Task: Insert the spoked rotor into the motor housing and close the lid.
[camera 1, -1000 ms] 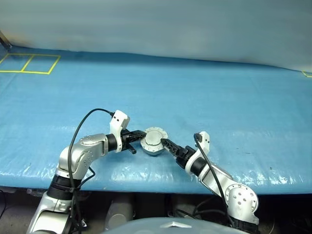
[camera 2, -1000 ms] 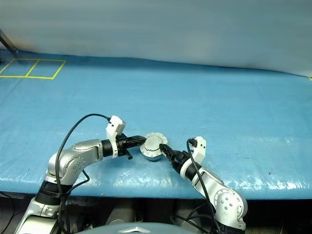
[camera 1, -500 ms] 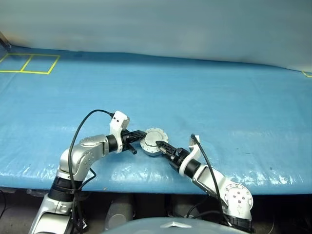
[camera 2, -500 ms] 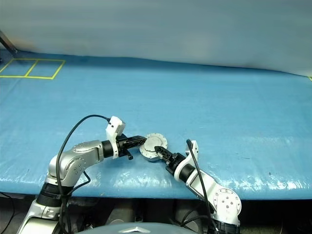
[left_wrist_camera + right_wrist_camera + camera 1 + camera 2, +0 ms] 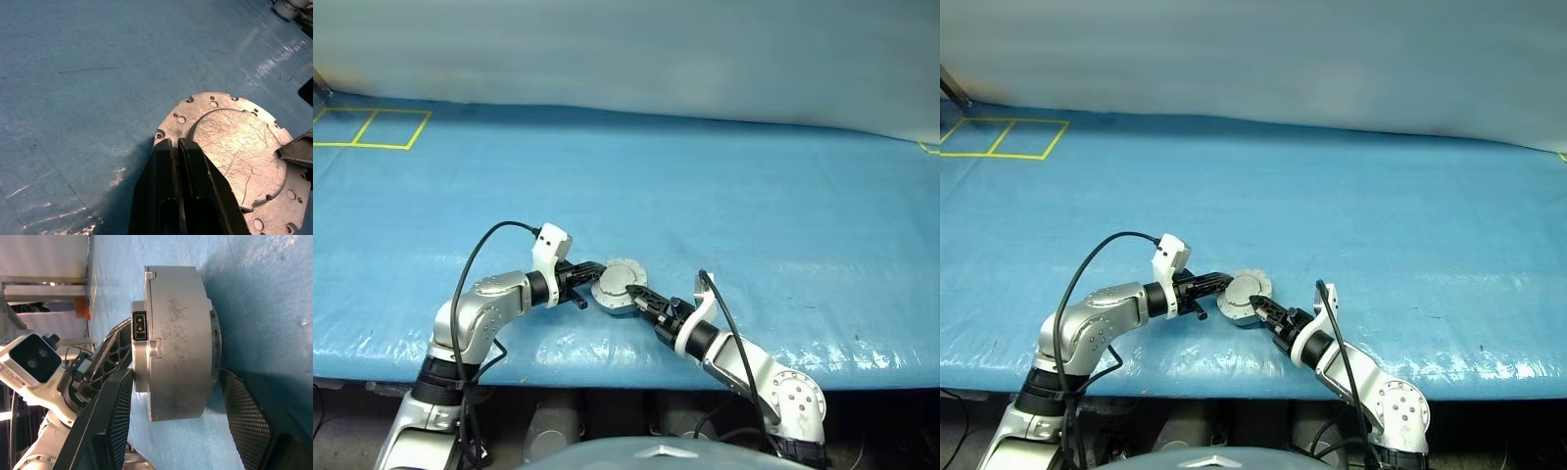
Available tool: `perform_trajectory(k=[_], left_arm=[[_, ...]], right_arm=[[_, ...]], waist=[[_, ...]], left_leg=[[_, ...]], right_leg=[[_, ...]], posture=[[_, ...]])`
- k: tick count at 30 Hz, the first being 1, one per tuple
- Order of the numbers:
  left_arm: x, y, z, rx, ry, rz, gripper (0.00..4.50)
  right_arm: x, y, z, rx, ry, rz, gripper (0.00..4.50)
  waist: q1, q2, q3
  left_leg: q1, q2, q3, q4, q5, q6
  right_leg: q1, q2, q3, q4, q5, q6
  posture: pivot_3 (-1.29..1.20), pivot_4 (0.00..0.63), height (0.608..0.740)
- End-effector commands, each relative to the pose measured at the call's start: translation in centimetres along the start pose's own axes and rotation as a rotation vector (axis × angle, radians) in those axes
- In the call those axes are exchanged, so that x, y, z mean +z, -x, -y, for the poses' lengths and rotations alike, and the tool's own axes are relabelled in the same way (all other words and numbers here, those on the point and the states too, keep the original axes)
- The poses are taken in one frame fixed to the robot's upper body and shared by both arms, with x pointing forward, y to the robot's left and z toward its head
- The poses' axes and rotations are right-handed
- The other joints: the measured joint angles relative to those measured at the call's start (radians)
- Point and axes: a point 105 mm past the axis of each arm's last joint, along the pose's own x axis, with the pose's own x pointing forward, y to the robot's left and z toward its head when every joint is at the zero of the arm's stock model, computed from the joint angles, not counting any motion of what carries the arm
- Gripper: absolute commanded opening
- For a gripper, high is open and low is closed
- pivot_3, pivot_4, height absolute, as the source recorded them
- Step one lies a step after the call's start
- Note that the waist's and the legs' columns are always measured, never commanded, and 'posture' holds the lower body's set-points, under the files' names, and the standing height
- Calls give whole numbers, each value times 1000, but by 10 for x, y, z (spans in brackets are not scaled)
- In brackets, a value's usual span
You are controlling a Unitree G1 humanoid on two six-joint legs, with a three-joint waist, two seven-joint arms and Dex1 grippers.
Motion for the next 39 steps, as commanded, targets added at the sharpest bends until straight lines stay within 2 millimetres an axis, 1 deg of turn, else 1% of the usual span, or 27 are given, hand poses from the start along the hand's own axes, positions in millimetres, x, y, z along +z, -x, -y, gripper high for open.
perform_trajectory(k=[1, 6, 11, 16, 19, 21, 23, 31, 39], left_arm=[[-12, -4, -3, 2, 37, -48, 176], [-7, -2, -4, 9, 42, -27, 176], [-10, 2, -6, 24, 46, -32, 176], [-12, 4, -5, 25, 50, -32, 176], [-12, 3, -3, 28, 54, -31, 176], [-12, 3, -1, 26, 54, -31, 176], [-12, 3, 0, 23, 53, -32, 176], [-9, 3, -3, 35, 41, -34, 176], [-6, 4, -4, 38, 35, -25, 176]], right_arm=[[-5, 1, -7, 42, -11, -25, 2467], [-5, -1, -10, 62, -28, -22, 2461], [-3, 0, -10, 62, -43, -3, 2460], [5, 7, 0, 19, -53, 40, 2460], [11, 6, 8, -26, -73, 75, 2458], [20, 4, 7, -19, -103, 127, 2458], [22, 3, 3, 1, -84, 124, 2458], [-1, 2, 3, 6, -17, -14, 2458], [-11, 3, 1, 19, 30, -87, 2457]], waist=[[0, 0, 0], [-2, 0, 0], [-3, 0, 0], [-2, 0, 0], [-1, 0, 0], [-1, 0, 0], [-2, 0, 0], [-3, 0, -1], [-4, -1, -1]], left_leg=[[0, 0, 0, 0, 0, 0], [0, 1, 1, 0, 0, 0], [0, 2, 1, 0, 0, 0], [0, 2, 1, 0, 0, 0], [0, 1, 1, 0, 0, 0], [0, 2, 1, 1, 0, 0], [1, 2, 1, 1, 0, 0], [1, 2, 1, 2, 0, 0], [2, 2, 2, 2, 1, 0]], right_leg=[[0, 0, 0, 0, 0, 0], [0, 2, 1, 0, 0, 0], [-1, 3, 1, 0, 0, 1], [0, 3, 1, 0, 0, 1], [0, 3, 1, 0, 0, 1], [0, 3, 2, 0, 0, 1], [0, 3, 2, 1, 1, 1], [1, 4, 2, 1, 1, 1], [1, 5, 3, 2, 1, 1]], posture=[[0, 150, 740], [0, 150, 740], [0, 150, 740], [0, 150, 740], [0, 150, 740], [0, 150, 740], [0, 150, 740], [0, 150, 740], [0, 150, 740]])
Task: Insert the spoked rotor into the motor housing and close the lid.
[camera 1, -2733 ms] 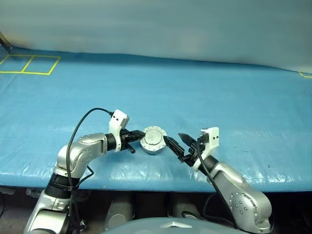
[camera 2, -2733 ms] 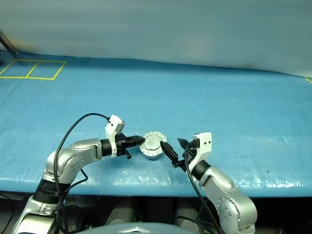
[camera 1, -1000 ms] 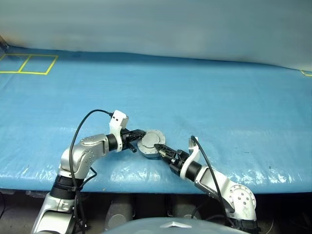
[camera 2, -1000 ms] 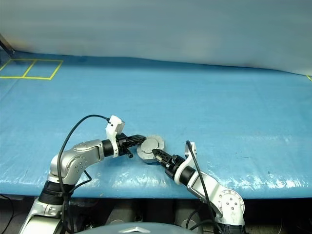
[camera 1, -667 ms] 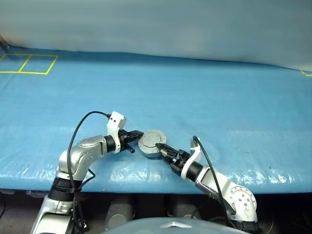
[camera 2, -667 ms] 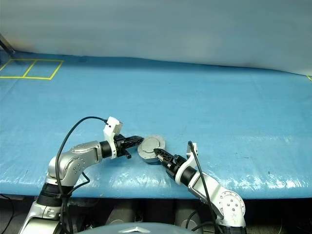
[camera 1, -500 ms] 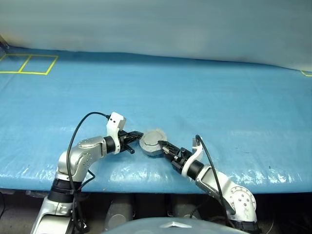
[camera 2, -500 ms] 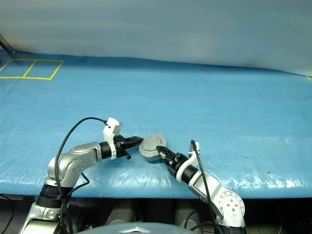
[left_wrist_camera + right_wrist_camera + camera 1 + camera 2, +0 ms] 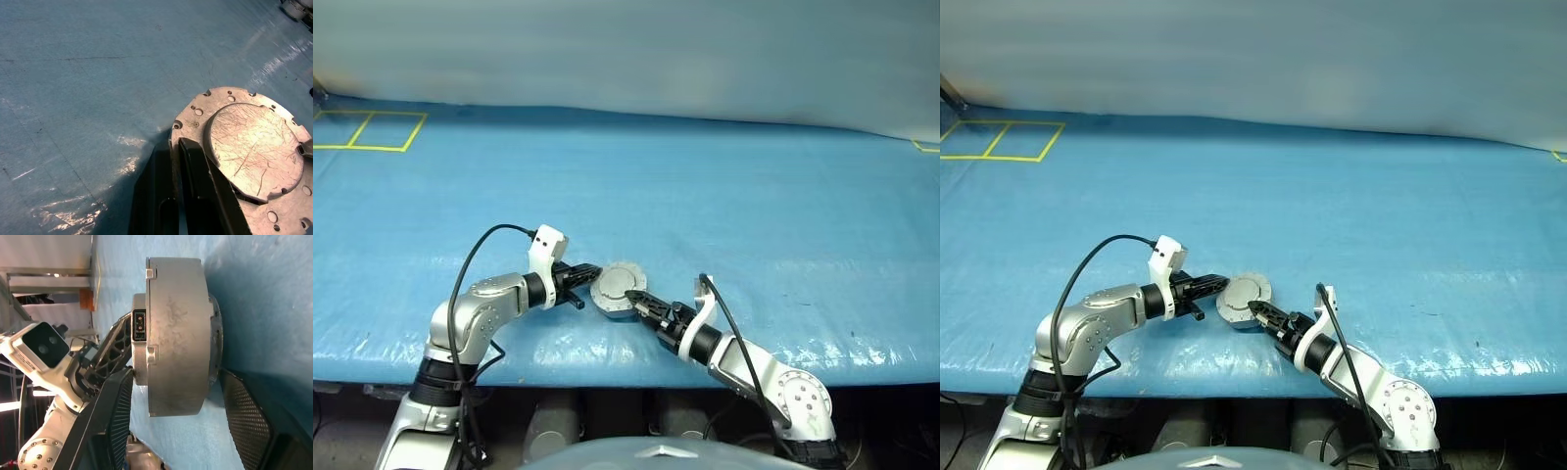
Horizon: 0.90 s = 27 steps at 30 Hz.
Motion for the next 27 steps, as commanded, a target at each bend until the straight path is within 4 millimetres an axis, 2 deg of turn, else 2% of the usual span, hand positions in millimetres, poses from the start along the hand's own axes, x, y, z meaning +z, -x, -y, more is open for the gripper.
perform_trajectory(k=[1, 7, 20, 27], left_arm=[[-3, -1, 1, -1, -3, -19, 176], [-3, -1, 1, 0, -4, -18, 176], [-5, -3, 4, -7, -4, -21, 176], [-6, -2, 3, -6, -1, -19, 176]], right_arm=[[-7, 1, -1, 0, 27, -40, 2457], [12, 1, 19, -123, -44, 102, 2456], [21, 0, 37, -302, -74, 165, 2455], [17, -3, 14, -136, 21, 102, 2455]], waist=[[0, 0, 0], [0, -1, -1], [1, -1, -4], [1, -1, -8]], left_leg=[[0, 0, 0, 0, 0, 0], [1, 0, 0, 0, 0, 0], [4, 0, -1, 1, 1, -1], [4, 0, -1, 1, 1, -1]], right_leg=[[0, 0, 0, 0, 0, 0], [0, 0, 0, 0, 0, 0], [-1, -6, 0, 1, 0, 0], [-1, -7, 0, 0, 0, 0]], posture=[[0, 150, 740], [0, 150, 740], [0, 150, 740], [0, 150, 740]])
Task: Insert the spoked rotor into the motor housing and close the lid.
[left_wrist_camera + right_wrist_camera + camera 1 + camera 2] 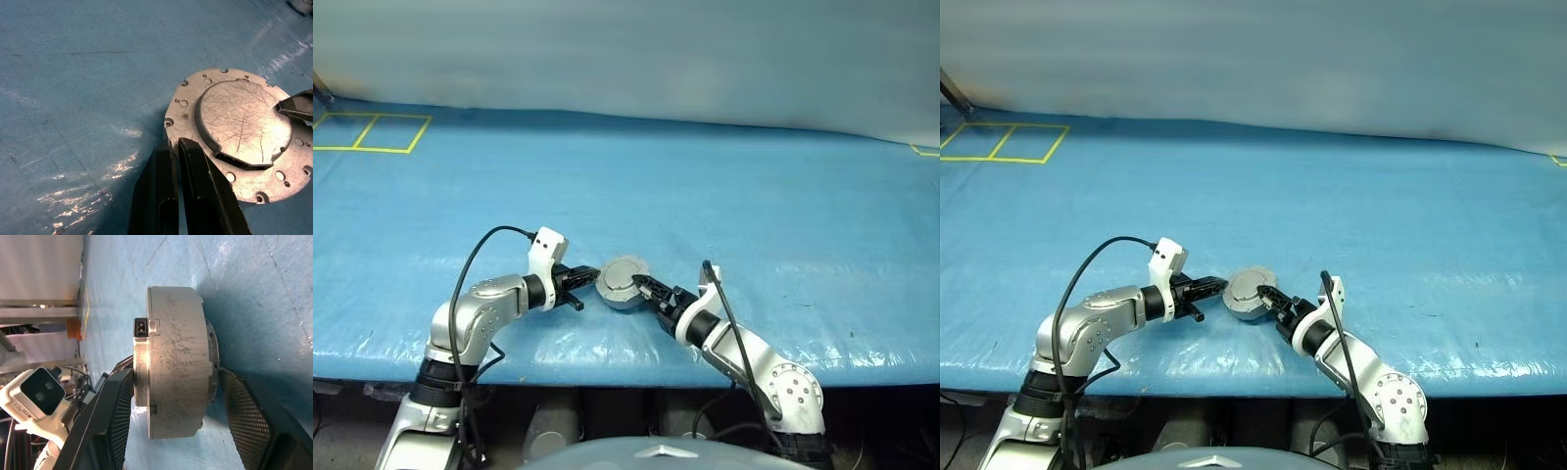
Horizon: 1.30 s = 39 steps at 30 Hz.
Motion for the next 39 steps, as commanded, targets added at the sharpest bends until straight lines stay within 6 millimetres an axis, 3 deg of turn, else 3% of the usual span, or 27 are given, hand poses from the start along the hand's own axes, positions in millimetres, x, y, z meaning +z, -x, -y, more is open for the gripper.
perform_trajectory(k=[1, 6, 7, 11, 26, 29, 37, 39], left_arm=[[-2, -2, 6, -26, 1, -2, 176], [-3, -2, 7, -31, 0, -4, 176], [-3, -2, 7, -31, -1, -5, 176], [-2, -2, 7, -34, -5, -6, 176], [-3, -3, 8, -40, -9, -14, 176], [-3, -4, 7, -39, -9, -15, 176], [-3, -4, 7, -41, -10, -16, 176], [0, -3, 7, -41, -14, -5, 176]], right_arm=[[-3, 1, 11, -16, 37, -22, 2455], [-2, 1, 0, 56, 46, -16, 2455], [-2, 1, 0, 58, 47, -18, 3181], [-2, 0, -4, 76, 29, -2, 4366], [5, 13, 0, 108, -39, 29, 4366], [2, 14, 1, 115, -42, 14, 3731], [-6, 13, -1, 121, -21, -28, 1172], [-7, 13, -3, 128, -15, -30, 1152]], waist=[[0, 0, 0], [0, 0, 0], [0, 0, 0], [0, 0, 0], [1, 0, 0], [1, 0, 0], [0, 0, 0], [1, 0, 0]], left_leg=[[0, 0, 0, 0, 0, 0], [-2, 0, 0, -1, 0, 0], [-2, 0, 0, -1, 0, 0], [-3, 0, 1, -1, 0, 0], [-3, 0, 0, -1, 0, 1], [-3, 0, 0, -1, 0, 1], [-3, 0, 1, -1, 0, 1], [-3, 0, 0, -1, 0, 1]], right_leg=[[0, 0, 0, 0, 0, 0], [2, 1, 0, 0, 0, -1], [2, 1, 0, 0, 0, -1], [1, 5, 0, 0, 0, 0], [1, 5, 0, 0, 0, 0], [1, 5, 0, 0, 0, 0], [1, 5, 0, 0, 0, 0], [1, 5, 0, 0, 0, -1]], posture=[[0, 150, 740], [0, 150, 740], [0, 150, 740], [0, 150, 740], [0, 150, 740], [0, 150, 740], [0, 150, 740], [0, 150, 740]])
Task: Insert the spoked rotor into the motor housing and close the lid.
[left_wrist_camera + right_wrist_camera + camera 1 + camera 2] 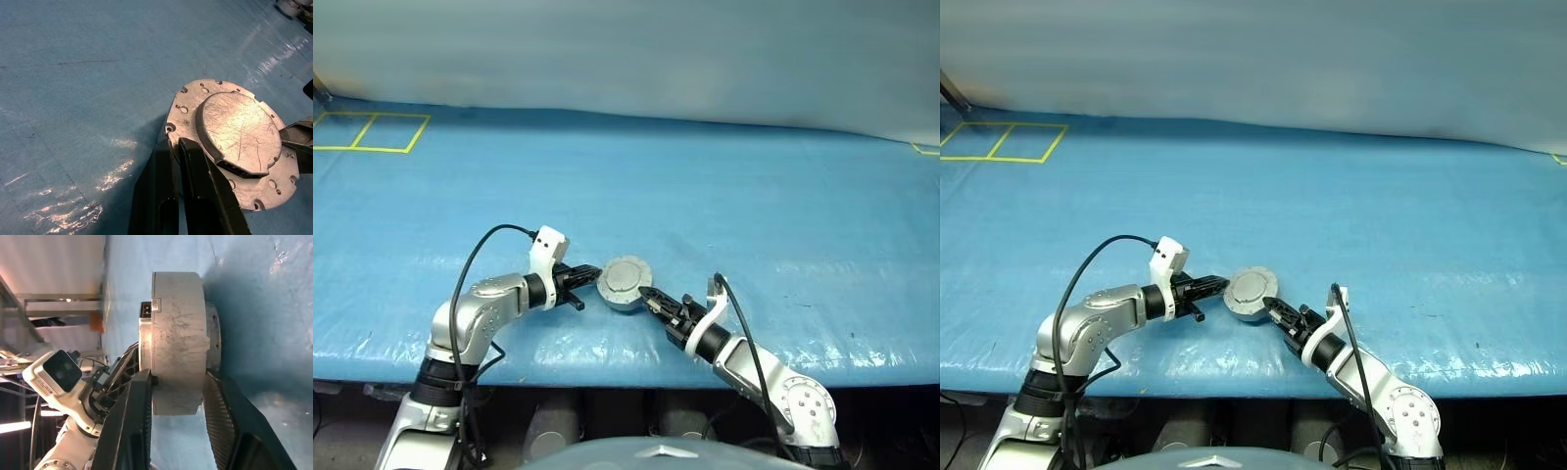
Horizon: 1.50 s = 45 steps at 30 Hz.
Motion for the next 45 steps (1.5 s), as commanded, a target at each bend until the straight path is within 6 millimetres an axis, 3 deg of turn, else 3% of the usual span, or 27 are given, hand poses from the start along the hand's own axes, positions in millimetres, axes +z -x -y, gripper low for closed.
perform_trajectory(k=[1, 6, 10, 12, 16, 23, 28, 37, 45], left_arm=[[1, -1, 4, -28, 2, 10, 176], [32, 17, 2, -35, 54, 184, 176], [54, 41, 0, -25, 226, 379, 176], [54, 52, -1, -12, 344, 457, 797], [36, 63, 6, -17, 638, 580, 2146], [4, 63, 28, -73, 1062, 692, 4459], [4, 60, 35, -128, 1184, 750, 4500], [2, 39, 49, -215, 1241, 677, 4500], [-1, 33, 39, -230, 1220, 680, 4500]], right_arm=[[-5, 0, -5, 16, 22, -22, 1152], [-7, 1, -13, 49, 8, -14, 1152], [-7, 1, -15, 60, -12, 4, 1152], [-7, 1, -15, 63, -30, 15, 1152], [-4, -1, -25, 114, -76, 55, 1152], [10, -7, -53, 228, -102, 117, 1152], [17, -10, -66, 264, -90, 127, 1152], [12, -11, -88, 319, -47, 83, 1152], [-6, -9, -94, 329, -15, 10, 1152]], waist=[[0, 0, 0], [-1, 0, 0], [-3, 0, 0], [-3, 0, 1], [-2, -1, 1], [0, -5, 5], [0, -5, 5], [-1, -5, 5], [-1, -5, 5]], left_leg=[[0, 0, 0, 0, 0, 0], [-2, 0, 0, 0, 0, 0], [-3, 1, 0, 0, 0, 0], [-3, 1, 0, 0, 0, 0], [-3, 1, 0, 0, 0, 0], [-5, 0, -2, 4, 0, 0], [-5, -1, -2, 5, 0, 1], [-10, -1, -3, 4, 0, 1], [-10, -1, -3, 5, 0, 1]], right_leg=[[0, 0, 0, 0, 0, 0], [-2, 0, 0, 0, 0, 0], [-3, 0, 0, 0, 0, 0], [-3, 0, 0, 0, 0, 0], [-2, 1, 0, 0, 0, 1], [-2, -3, -1, 0, 1, 2], [-2, 2, -1, 0, 1, 1], [-6, 5, -1, 0, 1, 1], [-5, 5, -1, 0, 1, 2]], posture=[[0, 150, 740], [0, 150, 740], [0, 150, 740], [0, 150, 740], [0, 150, 740], [0, 150, 740], [0, 150, 740], [0, 150, 740], [0, 150, 740]])
